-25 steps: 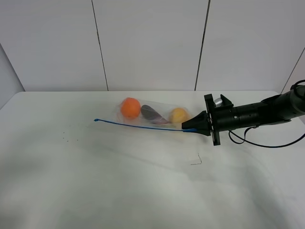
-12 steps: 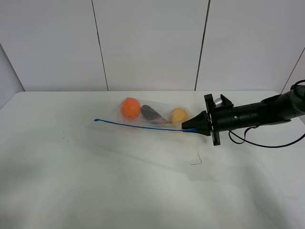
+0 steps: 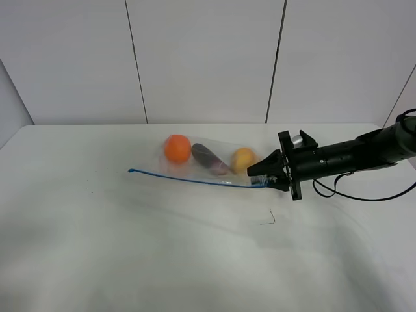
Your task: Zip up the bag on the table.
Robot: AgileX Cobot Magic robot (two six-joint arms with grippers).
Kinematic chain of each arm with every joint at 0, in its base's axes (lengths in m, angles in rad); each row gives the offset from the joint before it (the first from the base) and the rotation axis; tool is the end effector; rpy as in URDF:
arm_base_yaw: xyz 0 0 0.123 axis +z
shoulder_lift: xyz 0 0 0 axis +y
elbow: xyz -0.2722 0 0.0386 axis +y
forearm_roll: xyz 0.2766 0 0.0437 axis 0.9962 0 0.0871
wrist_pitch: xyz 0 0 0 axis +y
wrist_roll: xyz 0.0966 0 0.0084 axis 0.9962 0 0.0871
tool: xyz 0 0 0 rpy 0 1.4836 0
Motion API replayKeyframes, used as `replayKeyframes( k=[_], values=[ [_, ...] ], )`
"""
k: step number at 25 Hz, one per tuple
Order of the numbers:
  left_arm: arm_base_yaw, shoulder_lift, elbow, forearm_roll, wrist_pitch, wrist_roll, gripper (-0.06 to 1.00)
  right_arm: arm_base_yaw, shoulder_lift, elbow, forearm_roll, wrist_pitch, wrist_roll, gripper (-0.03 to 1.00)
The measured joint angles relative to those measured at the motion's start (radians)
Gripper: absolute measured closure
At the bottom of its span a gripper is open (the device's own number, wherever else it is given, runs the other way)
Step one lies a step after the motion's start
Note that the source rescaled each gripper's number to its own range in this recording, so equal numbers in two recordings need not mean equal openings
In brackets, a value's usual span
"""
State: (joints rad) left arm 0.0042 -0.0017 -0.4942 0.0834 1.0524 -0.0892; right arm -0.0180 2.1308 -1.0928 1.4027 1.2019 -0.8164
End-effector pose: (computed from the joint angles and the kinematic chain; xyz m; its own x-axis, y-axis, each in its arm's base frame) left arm 0.0365 0.0072 0.2875 -0.4471 -0.0495 -0.8931 -0.0902 0.9959 -0.0101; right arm 0.3650 0.0826 0.0798 -0.9871 0.1393 0.0785 0.1255 0.3714 0.9199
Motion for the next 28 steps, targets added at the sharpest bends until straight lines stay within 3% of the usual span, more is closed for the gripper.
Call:
replayKeyframes(
  k=[2,5,7,13,17,23,28],
  values=[
    [0.000,0.000,0.000,-0.001,0.000,0.003,-0.05,0.000,-0.011,0.000,-0.037,0.000,0.009,0.21],
    [0.000,0.000,0.000,-0.008,0.000,0.012,-0.05,-0.002,-0.047,-0.030,-0.135,-0.006,0.057,0.07],
    [0.000,0.000,0.000,-0.010,0.000,0.014,-0.05,-0.003,-0.083,-0.079,-0.243,-0.030,0.124,0.04],
    [0.000,0.000,0.001,-0.011,0.000,0.015,-0.05,0.003,-0.219,-0.251,-0.724,-0.119,0.419,0.03],
    [0.000,0.000,0.001,-0.012,0.000,0.015,-0.05,0.003,-0.306,-0.309,-0.977,-0.128,0.558,0.03],
    [0.000,0.000,0.001,-0.013,0.000,0.022,-0.05,0.003,-0.399,-0.309,-1.231,-0.009,0.666,0.03],
    [0.000,0.000,0.001,-0.024,0.000,0.052,-0.05,0.003,-0.487,-0.309,-1.286,0.009,0.715,0.03]
  ],
)
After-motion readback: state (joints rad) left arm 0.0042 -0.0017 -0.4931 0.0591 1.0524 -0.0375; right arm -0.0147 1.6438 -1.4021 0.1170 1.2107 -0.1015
